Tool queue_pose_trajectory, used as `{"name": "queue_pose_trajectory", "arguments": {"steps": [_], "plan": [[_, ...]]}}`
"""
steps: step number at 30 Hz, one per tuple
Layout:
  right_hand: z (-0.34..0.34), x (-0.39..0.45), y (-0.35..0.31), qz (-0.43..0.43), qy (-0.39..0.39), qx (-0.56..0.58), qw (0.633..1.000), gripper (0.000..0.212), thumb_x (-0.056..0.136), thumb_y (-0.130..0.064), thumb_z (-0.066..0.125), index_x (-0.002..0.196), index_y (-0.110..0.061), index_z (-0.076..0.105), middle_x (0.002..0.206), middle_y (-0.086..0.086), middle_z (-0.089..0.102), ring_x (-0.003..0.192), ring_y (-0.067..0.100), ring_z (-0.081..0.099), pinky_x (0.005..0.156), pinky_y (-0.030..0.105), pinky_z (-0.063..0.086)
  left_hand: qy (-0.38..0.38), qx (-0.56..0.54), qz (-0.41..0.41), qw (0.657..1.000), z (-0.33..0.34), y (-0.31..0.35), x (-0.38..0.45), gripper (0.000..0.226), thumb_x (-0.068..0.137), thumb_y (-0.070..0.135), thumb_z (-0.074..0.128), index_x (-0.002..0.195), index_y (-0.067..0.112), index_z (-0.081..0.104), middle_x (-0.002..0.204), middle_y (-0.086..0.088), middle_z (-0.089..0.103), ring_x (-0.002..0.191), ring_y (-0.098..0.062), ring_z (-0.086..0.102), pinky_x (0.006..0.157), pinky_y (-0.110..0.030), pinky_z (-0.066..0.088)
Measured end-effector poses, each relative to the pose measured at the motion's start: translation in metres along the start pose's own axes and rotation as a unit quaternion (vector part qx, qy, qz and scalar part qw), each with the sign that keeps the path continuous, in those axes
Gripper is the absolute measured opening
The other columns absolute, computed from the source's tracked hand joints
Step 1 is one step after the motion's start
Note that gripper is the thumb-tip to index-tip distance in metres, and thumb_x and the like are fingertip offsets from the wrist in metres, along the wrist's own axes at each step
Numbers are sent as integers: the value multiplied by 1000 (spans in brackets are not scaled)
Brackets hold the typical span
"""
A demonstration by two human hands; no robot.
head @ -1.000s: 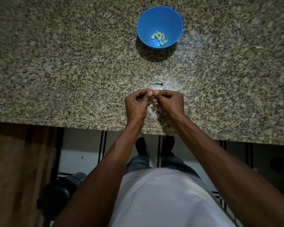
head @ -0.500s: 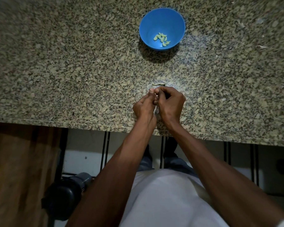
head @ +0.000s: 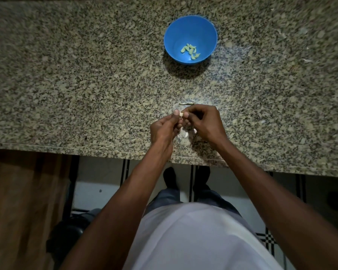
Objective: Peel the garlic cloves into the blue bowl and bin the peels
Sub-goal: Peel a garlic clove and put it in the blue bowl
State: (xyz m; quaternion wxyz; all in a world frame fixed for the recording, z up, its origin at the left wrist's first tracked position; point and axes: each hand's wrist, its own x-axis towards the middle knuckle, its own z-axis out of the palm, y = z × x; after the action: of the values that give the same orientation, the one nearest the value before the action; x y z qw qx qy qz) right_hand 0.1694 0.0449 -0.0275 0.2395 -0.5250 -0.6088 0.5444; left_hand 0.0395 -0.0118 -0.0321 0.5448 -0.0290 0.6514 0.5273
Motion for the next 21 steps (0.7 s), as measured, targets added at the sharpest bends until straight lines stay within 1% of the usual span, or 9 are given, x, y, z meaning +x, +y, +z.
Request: {"name": "queue_pose_trajectory", "arguments": {"steps": [4,7,10,12,13,16,18,19,21], "plan": [[-11,3,1,-10,-1,-48,999,9,99,-18,72,97,-12,78,78,-9,76,69,-1,72,59,12,52,-8,-17,9,1000,7,0,-3,25,90,15,78,107,-2,75,84,-8,76,74,-14,70,79,-27,63],[-13,1,4,10,-26,-30,999,14,102,-21,68,96,-13,76,76,-1,76,66,7,72,56,14,51,-19,-24,20,999,13,2,-3,20,92,12,76,106,-2,74,84,-8,77,73,-13,71,73,-24,62],[-12,-2,7,33,-29,30,999,15,104,-14,63,102,-11,78,84,5,79,71,14,74,62,27,60,-20,-31,28,999,17,6,-3,12,94,9,73,101,1,74,85,-9,77,73,-13,73,70,-23,60],[-13,-3,8,42,-24,55,997,20,105,-8,59,109,-11,78,94,7,80,80,18,75,73,40,65,-17,-18,35,999,16,6,-1,14,94,9,72,106,0,74,92,-10,77,77,-14,73,74,-24,60],[-14,-3,8,42,-22,60,997,21,104,-7,60,113,-13,78,99,5,80,85,18,76,78,43,65,-19,-8,36,999,14,7,0,16,94,9,73,108,1,74,94,-10,78,79,-14,73,75,-24,60],[-22,0,4,38,-43,96,994,22,100,-11,69,118,-20,79,106,-2,81,92,19,78,80,41,65,-42,-16,27,999,9,7,0,14,94,9,73,107,2,75,92,-8,79,82,-14,74,78,-24,60],[-27,3,2,40,-71,130,988,22,98,-11,71,117,-18,79,110,-1,80,97,19,78,85,39,64,-56,-27,18,998,8,7,-1,19,95,9,72,112,-1,73,92,-8,78,82,-14,74,78,-24,60],[-28,5,1,35,-82,135,987,21,98,-10,72,117,-16,79,111,0,80,100,19,77,87,37,63,-61,-28,14,998,8,7,-2,23,95,8,71,115,-2,71,93,-9,78,82,-14,74,78,-23,60],[-29,8,1,20,-88,128,988,20,97,-11,73,115,-13,79,109,0,80,99,14,77,83,28,60,-67,-23,13,997,9,6,-3,28,96,8,70,121,-4,68,94,-10,77,81,-14,73,79,-24,61]]}}
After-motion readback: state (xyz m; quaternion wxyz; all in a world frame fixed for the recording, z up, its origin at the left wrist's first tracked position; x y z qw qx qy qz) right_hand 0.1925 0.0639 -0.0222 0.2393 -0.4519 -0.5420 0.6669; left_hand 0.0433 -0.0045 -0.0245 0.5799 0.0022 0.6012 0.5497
